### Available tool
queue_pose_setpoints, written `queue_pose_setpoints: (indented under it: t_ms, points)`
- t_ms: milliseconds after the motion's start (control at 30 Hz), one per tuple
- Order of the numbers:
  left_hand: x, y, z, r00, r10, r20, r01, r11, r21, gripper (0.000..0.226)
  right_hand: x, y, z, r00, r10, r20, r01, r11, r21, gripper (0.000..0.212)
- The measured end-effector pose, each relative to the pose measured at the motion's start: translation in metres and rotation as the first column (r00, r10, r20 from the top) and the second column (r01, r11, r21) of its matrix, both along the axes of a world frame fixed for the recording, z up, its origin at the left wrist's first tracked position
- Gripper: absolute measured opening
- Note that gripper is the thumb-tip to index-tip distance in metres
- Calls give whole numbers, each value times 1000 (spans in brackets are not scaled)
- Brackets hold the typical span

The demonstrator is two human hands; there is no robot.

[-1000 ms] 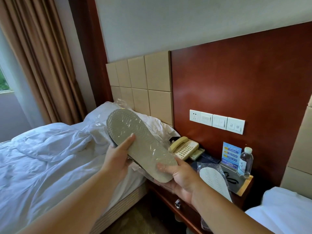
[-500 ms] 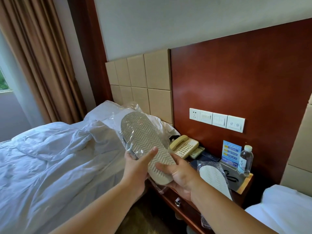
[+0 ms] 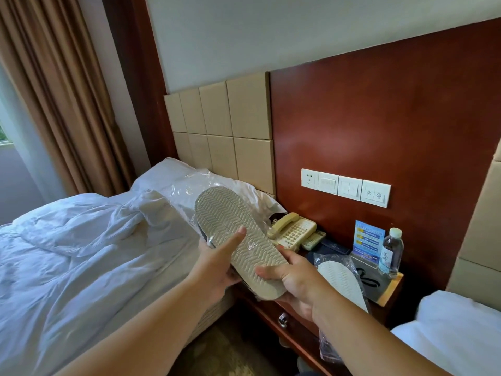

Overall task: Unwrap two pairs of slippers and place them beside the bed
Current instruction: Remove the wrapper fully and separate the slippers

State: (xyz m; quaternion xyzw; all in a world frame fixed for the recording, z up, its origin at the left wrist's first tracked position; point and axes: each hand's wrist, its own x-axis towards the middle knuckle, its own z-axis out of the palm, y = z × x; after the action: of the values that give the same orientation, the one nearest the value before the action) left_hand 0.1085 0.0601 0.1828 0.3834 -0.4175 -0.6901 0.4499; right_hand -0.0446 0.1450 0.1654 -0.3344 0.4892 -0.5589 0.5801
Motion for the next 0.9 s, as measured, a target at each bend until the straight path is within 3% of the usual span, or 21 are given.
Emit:
queue_pose_setpoints:
  t_ms: [200, 367, 633, 767, 900]
  points:
    - [0, -12, -9, 980, 164, -114, -161, 986, 36, 61, -10, 0, -16, 1000, 27, -9, -27, 999, 27, 66]
    - [-5, -39, -19, 979, 201, -19, -201, 980, 8, 60, -37, 2, -30, 998, 58, -33, -56, 997, 59, 58]
    - [-49, -79, -57, 987, 140, 81, -144, 988, 50, 86, -92, 4, -60, 999, 16, -28, -12, 993, 118, 61]
    - [-77, -85, -77, 994, -17, 108, -9, 971, 240, 111, -113, -1, -81, 997, -75, -35, 79, 986, 149, 53]
    - [-110, -74, -106, 972, -178, 151, 117, 931, 346, 73, -128, -14, -99, 988, -131, -80, 143, 973, 179, 50]
